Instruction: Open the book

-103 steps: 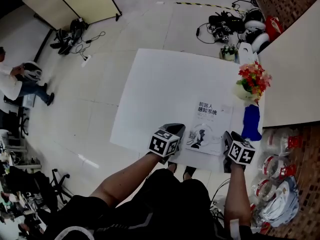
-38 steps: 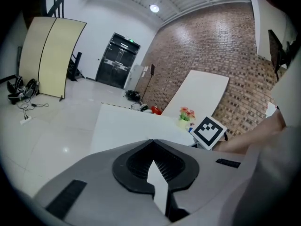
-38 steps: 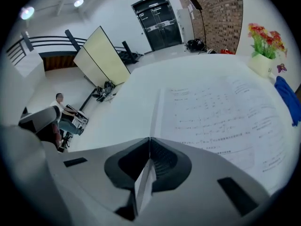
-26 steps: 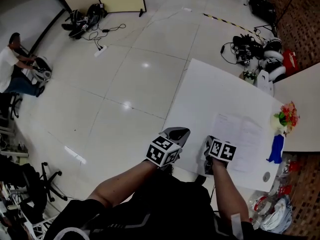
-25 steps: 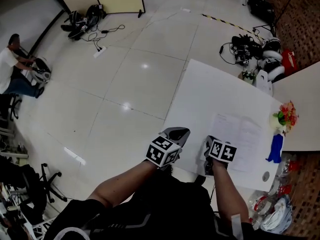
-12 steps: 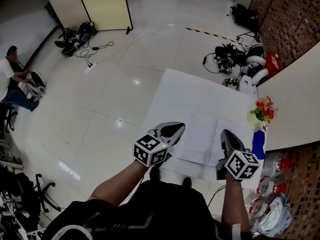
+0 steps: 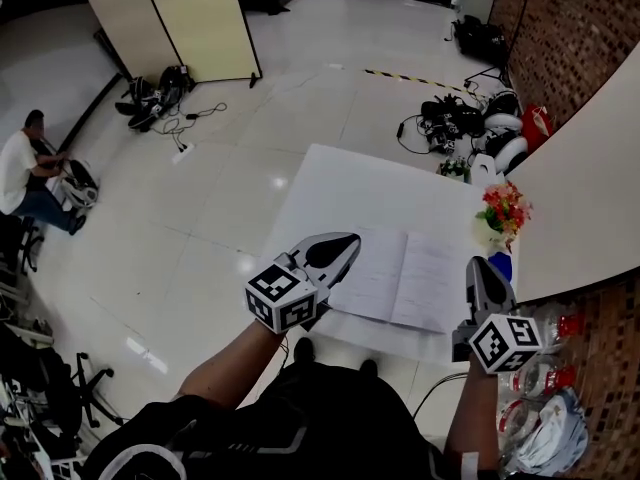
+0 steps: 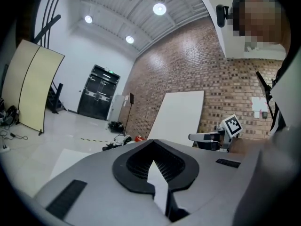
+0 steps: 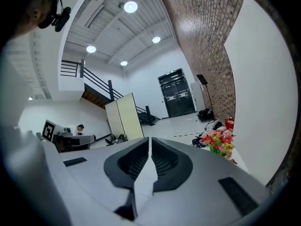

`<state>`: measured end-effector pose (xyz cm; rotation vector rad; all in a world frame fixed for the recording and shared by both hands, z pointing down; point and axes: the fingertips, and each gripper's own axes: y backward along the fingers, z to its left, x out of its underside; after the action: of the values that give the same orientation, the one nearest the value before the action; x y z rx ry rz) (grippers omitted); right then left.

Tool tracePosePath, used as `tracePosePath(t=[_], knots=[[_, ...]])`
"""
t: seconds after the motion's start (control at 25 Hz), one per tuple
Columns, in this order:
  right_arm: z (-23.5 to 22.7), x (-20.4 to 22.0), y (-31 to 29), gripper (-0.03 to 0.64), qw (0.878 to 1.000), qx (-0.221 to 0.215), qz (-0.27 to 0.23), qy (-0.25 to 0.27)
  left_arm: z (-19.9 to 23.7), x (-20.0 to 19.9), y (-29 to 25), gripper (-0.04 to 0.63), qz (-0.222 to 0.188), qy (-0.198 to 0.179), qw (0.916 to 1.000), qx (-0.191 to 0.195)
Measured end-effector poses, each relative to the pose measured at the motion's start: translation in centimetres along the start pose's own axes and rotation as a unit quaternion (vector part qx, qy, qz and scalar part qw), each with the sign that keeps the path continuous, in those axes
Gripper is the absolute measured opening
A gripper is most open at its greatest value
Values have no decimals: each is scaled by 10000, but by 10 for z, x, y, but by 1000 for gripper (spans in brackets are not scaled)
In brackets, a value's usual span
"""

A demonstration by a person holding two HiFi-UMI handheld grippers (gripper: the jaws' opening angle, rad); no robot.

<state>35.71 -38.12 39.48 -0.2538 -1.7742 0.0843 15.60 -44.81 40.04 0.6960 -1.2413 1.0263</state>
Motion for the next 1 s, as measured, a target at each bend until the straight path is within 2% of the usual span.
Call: tracePosePath(t=[0.36, 0.64, 0.84, 1.0], knots=[[-14, -17, 33, 6, 9987, -321, -234, 325, -45, -12, -2, -6, -56, -117, 9995, -289], [-14, -22, 56, 6, 9965, -558, -340, 517, -74, -10, 23, -5, -140, -194, 9979, -597], [19, -20, 78, 6, 9957, -568, -386, 615, -90, -10, 60, -6, -193, -273, 9977, -583], [54, -12, 103, 6, 9966, -380, -347, 647, -98, -5, 105, -5, -319, -248, 9975, -576]])
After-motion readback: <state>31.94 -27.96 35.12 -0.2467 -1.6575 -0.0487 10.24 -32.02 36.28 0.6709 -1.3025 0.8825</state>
